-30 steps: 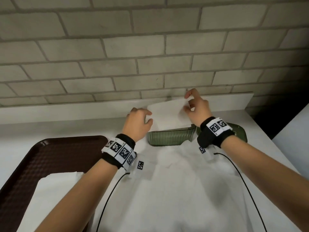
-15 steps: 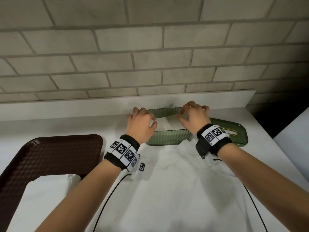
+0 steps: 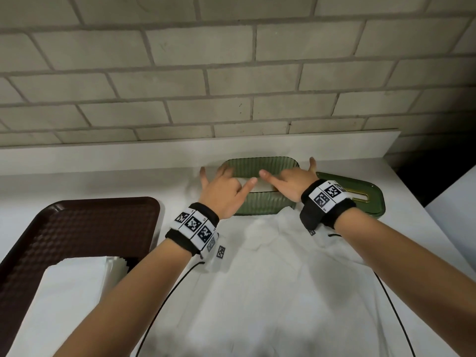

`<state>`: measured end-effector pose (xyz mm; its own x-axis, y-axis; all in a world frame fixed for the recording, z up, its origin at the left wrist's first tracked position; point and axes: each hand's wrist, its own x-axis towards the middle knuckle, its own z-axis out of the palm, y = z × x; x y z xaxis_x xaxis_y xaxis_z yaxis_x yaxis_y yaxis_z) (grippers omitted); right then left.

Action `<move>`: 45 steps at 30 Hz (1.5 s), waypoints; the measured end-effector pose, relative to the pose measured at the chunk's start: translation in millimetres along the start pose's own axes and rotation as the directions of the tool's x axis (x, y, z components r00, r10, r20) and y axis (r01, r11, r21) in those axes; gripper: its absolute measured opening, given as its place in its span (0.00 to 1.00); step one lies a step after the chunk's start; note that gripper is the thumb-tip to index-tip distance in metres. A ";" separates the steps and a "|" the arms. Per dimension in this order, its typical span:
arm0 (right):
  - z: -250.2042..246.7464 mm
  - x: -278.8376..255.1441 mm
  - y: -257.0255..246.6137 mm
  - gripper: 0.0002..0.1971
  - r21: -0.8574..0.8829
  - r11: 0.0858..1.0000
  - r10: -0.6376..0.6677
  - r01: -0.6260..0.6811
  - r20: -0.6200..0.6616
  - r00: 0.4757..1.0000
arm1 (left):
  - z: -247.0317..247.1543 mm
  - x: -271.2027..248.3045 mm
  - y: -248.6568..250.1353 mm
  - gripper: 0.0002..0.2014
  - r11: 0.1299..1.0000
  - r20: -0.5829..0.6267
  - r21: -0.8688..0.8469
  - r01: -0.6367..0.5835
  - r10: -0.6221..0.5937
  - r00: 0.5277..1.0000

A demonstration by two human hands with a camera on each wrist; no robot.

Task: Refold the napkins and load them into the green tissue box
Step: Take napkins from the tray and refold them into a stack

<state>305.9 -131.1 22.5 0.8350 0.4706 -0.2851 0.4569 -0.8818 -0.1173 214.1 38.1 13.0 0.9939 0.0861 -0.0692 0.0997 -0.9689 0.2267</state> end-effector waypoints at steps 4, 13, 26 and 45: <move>3.6 -26.7 7.0 0.30 0.111 0.989 -0.044 0.101 -0.430 0.902 | -4.8 -40.5 -2.9 0.13 0.985 -0.378 -0.151 -0.088 0.025 0.925; 63.0 -120.0 -9.9 0.18 0.342 0.934 -0.104 0.099 -0.003 0.995 | 27.1 -145.3 -6.1 0.29 0.943 0.315 0.118 0.313 -0.334 0.889; 91.1 -134.1 -28.1 0.12 0.388 0.921 0.053 -0.040 -0.023 0.998 | 51.4 -162.5 -11.1 0.17 0.888 0.220 -0.223 0.403 -0.357 0.908; 68.0 -130.8 10.6 0.09 0.731 0.669 0.037 0.134 -0.213 0.976 | 31.6 -185.4 -25.3 0.31 0.489 -0.239 -0.870 -0.059 -0.315 0.918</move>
<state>180.7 -204.2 -6.2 0.8975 0.4337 -0.0797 0.1940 -0.5508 -0.8118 25.9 39.4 -10.6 0.8927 0.4401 0.0971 0.0318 -0.2764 0.9605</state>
